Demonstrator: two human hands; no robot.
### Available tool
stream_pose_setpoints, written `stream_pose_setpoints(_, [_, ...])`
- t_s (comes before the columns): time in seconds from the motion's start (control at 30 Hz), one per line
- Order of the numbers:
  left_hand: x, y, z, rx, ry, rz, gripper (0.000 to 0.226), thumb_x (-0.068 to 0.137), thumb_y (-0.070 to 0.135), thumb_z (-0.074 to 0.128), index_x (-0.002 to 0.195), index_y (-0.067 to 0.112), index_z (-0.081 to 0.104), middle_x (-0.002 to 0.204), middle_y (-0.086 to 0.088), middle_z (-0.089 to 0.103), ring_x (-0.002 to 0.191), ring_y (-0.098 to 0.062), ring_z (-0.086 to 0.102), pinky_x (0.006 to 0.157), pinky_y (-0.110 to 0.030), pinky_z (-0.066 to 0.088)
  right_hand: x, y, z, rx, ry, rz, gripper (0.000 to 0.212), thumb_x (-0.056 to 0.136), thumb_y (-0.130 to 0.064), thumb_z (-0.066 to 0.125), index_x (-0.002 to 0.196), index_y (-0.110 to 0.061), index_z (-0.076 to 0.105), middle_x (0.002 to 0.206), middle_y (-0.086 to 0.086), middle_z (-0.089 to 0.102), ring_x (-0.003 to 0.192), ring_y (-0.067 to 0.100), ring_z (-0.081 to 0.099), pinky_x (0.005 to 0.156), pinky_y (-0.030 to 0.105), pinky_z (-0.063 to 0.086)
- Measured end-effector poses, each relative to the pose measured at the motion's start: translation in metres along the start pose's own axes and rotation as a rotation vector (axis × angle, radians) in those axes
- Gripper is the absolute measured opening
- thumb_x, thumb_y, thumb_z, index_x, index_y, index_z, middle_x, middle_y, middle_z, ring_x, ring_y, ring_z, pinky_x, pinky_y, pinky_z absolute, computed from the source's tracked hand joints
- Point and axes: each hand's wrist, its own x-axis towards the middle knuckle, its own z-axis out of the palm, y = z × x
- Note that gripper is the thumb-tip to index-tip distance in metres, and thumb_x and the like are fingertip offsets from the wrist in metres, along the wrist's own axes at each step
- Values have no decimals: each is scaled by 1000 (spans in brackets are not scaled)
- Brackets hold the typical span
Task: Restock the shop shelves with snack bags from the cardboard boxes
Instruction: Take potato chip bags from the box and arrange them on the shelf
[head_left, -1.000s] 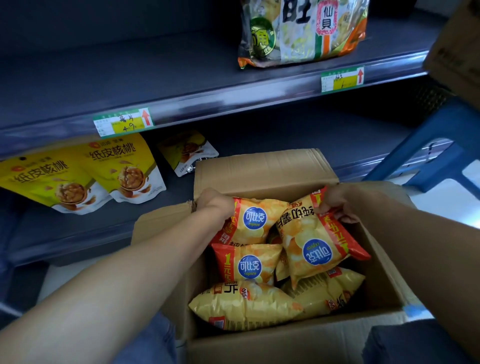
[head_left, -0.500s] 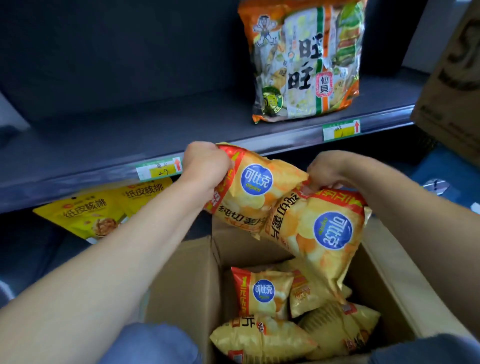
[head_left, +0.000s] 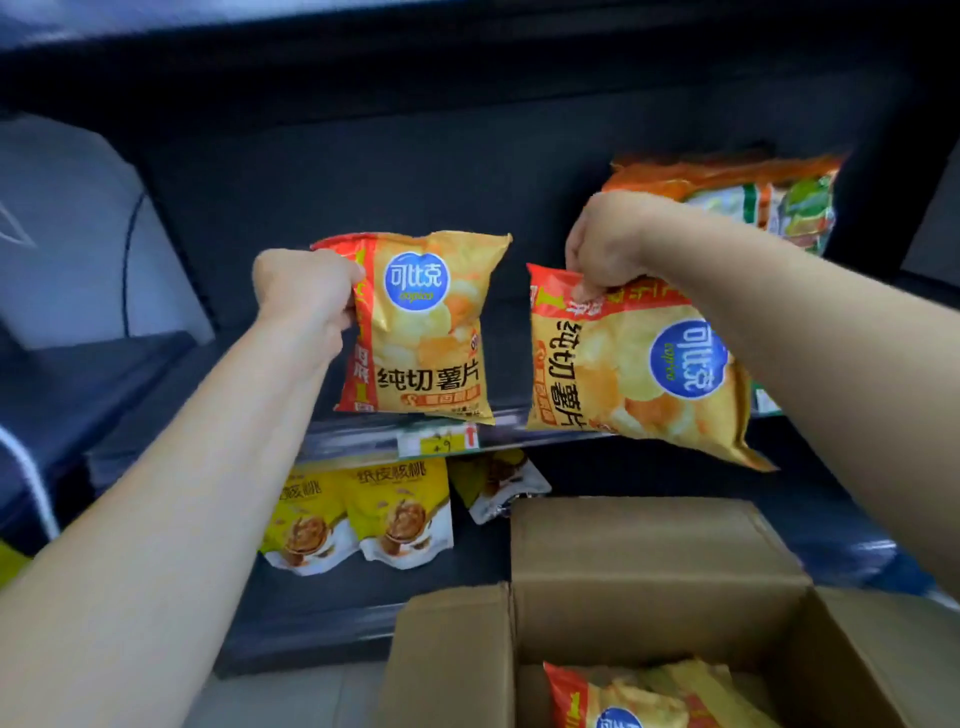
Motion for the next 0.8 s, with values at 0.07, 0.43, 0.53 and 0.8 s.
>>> stream_pose_setpoints(0.07, [16, 3, -9, -23, 54, -4, 24, 82, -3, 62, 104, 6, 56, 91, -10, 64, 72, -17, 64, 61, -28, 57, 19, -21, 3, -65, 80, -29, 23, 88, -21, 63, 109, -13, 66, 109, 8, 61, 92, 27, 57, 93, 35, 46])
stream_pose_setpoints(0.43, [82, -18, -27, -65, 203, -42, 25, 97, 7, 43, 76, 20, 42, 100, -4, 45, 87, -16, 45, 71, -27, 41, 57, -102, 31, -450, 250, -362, 17, 85, -4, 50, 76, -19, 49, 79, -4, 49, 103, 24, 48, 109, 50, 15])
stream_pose_setpoints(0.53, [94, -34, -27, -34, 243, -58, 34, 95, 8, 40, 65, 19, 32, 75, 2, 47, 66, -14, 41, 51, -25, 32, 73, -112, 48, -465, 239, -415, 25, 85, -4, 50, 97, -22, 63, 98, -2, 58, 125, 27, 37, 115, 53, 6])
stream_pose_setpoints(0.8, [107, -53, -25, -26, 30, -47, 18, 97, 32, 45, 114, 28, 40, 89, 1, 62, 75, -16, 65, 72, -37, 55, 96, -108, 79, -195, 362, -392, 14, 89, -25, 59, 88, -31, 71, 152, 2, 19, 144, 41, -9, 111, 63, -8])
